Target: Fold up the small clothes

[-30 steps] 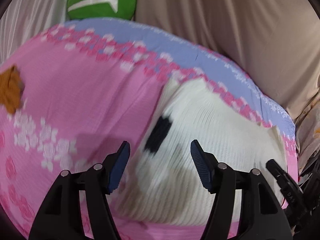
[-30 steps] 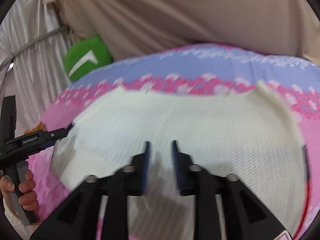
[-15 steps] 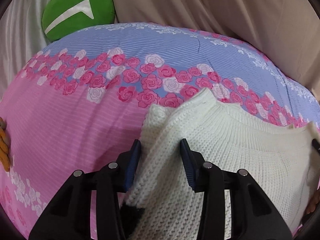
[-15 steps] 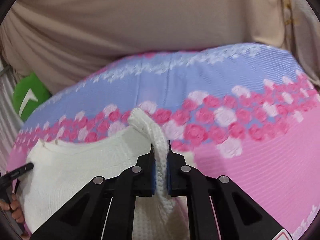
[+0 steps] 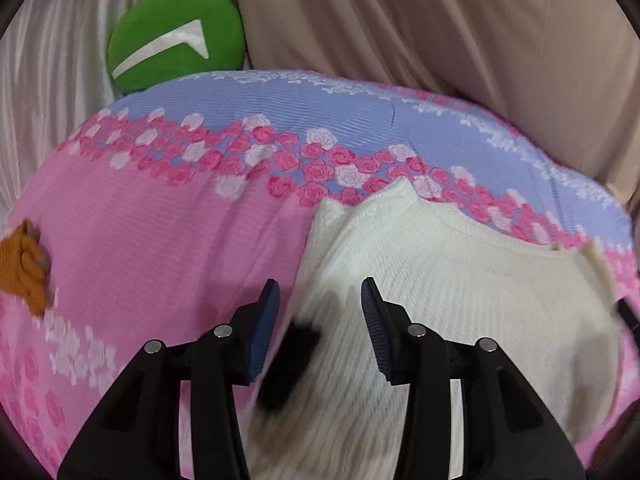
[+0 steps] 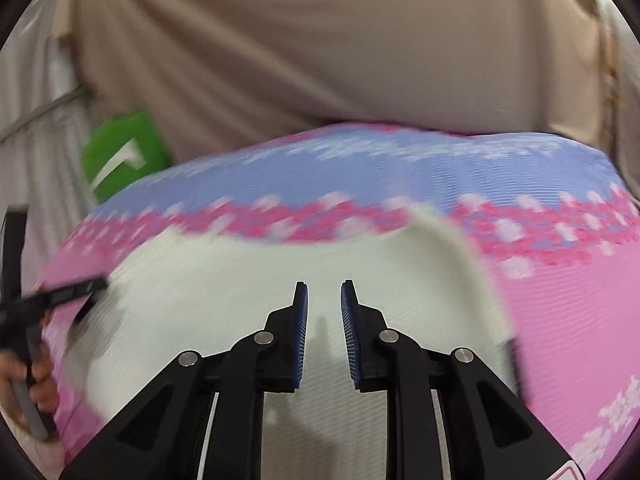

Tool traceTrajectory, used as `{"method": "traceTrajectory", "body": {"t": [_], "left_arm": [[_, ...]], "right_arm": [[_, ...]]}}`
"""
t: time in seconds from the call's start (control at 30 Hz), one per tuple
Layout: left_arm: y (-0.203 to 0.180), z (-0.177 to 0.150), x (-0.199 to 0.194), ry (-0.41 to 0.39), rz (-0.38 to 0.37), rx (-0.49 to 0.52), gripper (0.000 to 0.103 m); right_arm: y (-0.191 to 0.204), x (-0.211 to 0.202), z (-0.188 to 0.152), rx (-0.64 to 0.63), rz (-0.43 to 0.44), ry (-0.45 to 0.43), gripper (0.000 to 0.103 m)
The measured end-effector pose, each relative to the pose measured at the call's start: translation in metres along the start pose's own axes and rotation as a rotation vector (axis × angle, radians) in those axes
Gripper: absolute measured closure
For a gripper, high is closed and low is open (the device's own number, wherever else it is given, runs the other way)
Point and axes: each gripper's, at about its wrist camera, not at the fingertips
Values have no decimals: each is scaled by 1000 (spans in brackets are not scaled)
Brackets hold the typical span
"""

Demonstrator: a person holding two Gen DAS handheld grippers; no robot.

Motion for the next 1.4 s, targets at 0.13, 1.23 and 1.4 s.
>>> {"method": "traceTrajectory", "body": {"t": [0.13,1.23,1.4], "left_arm": [[33,-35,-19,45,-84,-101,54],[-286,-117,-14,90,-324,449,78],[-257,-110,-78,-24,-376,442,67]], "right_arm": [[61,10,-41,-95,133,101,84],[-98,-95,-134,251,-26,15,57],[-114,-111,-125,249,-33,-25,52]]}}
Point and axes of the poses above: each gripper's, at about its wrist camera, not at the fingertips, and x roughly the way its jaws point, y to its left, z to its top, and after that the axes turned 5 degrees about y, right-handed
